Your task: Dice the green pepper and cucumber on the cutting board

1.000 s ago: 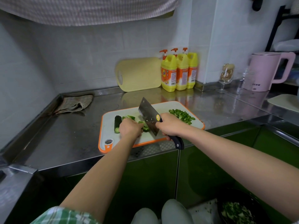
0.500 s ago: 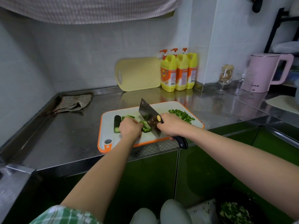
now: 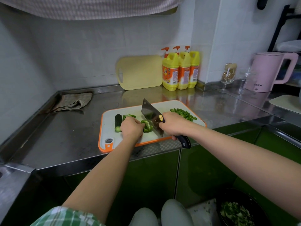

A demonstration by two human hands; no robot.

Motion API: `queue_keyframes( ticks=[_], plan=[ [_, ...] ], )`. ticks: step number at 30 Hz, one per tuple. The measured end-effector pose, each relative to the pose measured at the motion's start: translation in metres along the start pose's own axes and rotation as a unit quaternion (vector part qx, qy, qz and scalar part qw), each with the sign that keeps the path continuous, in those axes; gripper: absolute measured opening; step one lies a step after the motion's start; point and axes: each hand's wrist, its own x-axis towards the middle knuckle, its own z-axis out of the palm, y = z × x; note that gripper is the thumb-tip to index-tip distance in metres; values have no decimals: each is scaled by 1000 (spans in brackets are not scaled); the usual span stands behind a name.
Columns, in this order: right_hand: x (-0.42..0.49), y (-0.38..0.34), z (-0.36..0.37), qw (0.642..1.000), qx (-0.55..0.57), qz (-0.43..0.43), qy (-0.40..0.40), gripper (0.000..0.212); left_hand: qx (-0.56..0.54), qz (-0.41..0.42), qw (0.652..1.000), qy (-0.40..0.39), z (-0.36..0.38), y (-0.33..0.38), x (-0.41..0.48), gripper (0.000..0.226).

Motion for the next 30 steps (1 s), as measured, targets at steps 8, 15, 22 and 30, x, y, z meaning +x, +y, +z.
queue_keyframes(
  ticks=[8,15,22,30],
  plan=[
    [-6,-4,-7,1000,11,5,-7,13,1,-7,1000,5,3,-1,0,23],
    [-4,-2,-5,1000,7,9,-4,11,-11,-2,1000,6,4,-3,0,19],
    [-6,-2,-3,1000,4,9,-15,14,-8,3,1000,8,5,-4,3,16],
    [1,1,9,999,17,12,-31,13,-18,-3,1000,6,8,-7,8,16]
  ],
)
